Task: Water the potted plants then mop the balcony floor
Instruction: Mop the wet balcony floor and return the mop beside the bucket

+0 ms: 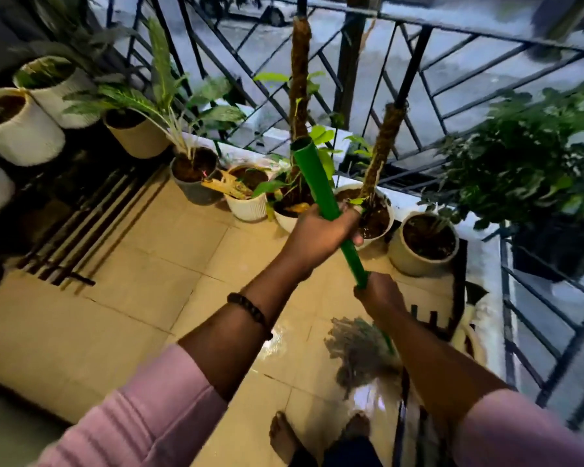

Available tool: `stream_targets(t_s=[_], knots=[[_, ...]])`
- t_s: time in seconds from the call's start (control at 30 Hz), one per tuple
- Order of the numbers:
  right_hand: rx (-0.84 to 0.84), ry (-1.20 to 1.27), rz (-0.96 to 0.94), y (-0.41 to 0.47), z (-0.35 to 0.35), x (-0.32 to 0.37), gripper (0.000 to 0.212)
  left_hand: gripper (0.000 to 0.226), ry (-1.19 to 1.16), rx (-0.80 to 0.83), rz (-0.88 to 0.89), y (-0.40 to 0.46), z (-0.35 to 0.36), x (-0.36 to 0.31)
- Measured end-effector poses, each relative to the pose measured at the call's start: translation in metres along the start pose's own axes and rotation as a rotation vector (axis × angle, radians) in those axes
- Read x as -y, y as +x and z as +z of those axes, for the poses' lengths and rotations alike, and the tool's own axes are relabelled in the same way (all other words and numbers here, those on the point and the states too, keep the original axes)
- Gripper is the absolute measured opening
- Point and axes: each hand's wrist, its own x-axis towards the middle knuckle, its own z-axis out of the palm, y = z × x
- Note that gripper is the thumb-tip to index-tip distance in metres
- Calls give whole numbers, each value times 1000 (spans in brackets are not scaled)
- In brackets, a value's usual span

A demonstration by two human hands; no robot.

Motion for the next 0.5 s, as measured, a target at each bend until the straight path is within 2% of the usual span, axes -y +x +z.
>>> stream_targets(t_s=[0.1,0.23,0.37,0.5], knots=[[1,-36,19,1,2,-11,20,38,-13,58,16,-3,2,10],[48,-55,0,-4,11,-21,22,40,59,7,21,-8,9,32],[-28,-12,20,-14,21,-2,26,30,71,20,-12,-1,-7,28],[-42,25,22,-40,41,20,29,30,99,-1,-50,-1,-26,23]])
